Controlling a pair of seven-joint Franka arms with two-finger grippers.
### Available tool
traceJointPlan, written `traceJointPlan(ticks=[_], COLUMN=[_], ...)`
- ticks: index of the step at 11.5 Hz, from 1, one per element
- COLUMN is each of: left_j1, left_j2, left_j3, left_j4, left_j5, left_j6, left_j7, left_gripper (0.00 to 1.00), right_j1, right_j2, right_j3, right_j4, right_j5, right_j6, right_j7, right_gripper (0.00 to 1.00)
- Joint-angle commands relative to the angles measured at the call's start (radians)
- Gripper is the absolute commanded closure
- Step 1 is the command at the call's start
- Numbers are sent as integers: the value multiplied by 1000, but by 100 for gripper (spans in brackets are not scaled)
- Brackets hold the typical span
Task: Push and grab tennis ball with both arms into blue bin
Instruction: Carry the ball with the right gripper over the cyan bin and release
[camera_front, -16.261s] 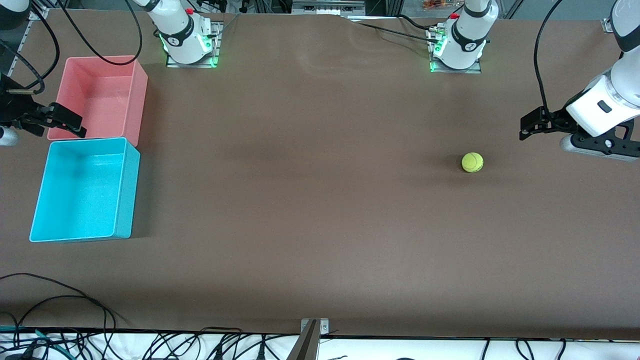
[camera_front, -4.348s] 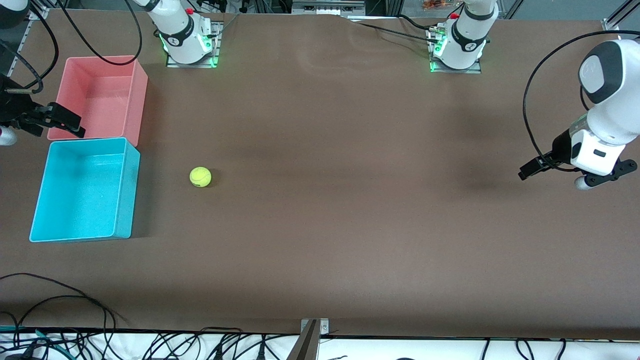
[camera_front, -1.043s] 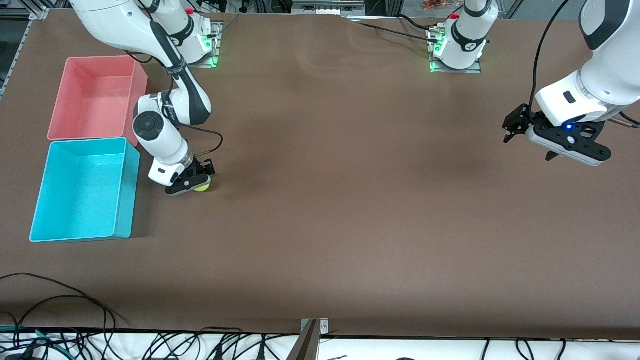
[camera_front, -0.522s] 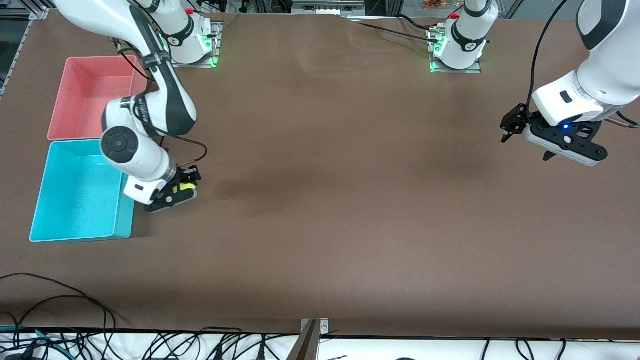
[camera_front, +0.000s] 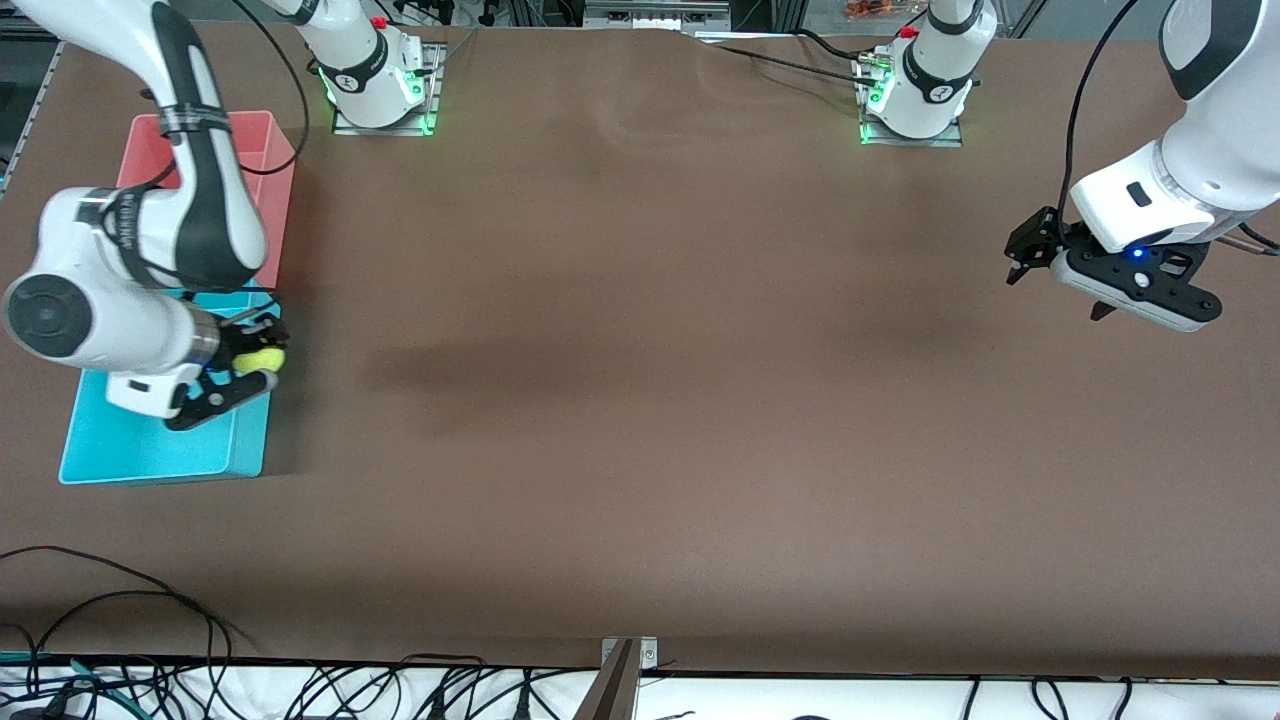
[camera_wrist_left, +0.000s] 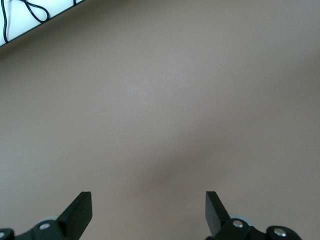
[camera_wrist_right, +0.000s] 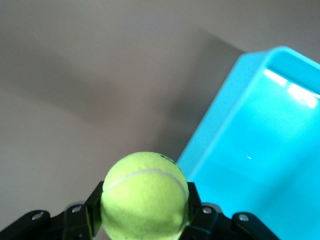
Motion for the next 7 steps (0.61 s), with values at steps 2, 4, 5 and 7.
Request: traceJointPlan(ticks=[2,4,5,7], left_j1=[7,4,3,0], left_j2=[19,19,20,20], left_j3=[-16,-17,-16,-16], left_j4=[43,43,43,42], left_j5=[16,17,16,17], left_j6=[-29,-31,-31,-31], left_j7=[-28,-33,-36,-52], left_gripper=[0,0,0,0], right_j1=[-142,-194,-214,-239], right_j2=[-15,-18,-38,-75], right_j3=[-10,-10,-10,-10], right_j4=[-35,-114,-185,-323], right_j5=[26,49,66,75], right_j6=[-11,48,108,251], right_j7=[-223,-280,-315,-351], right_gripper=[81,80,80,80])
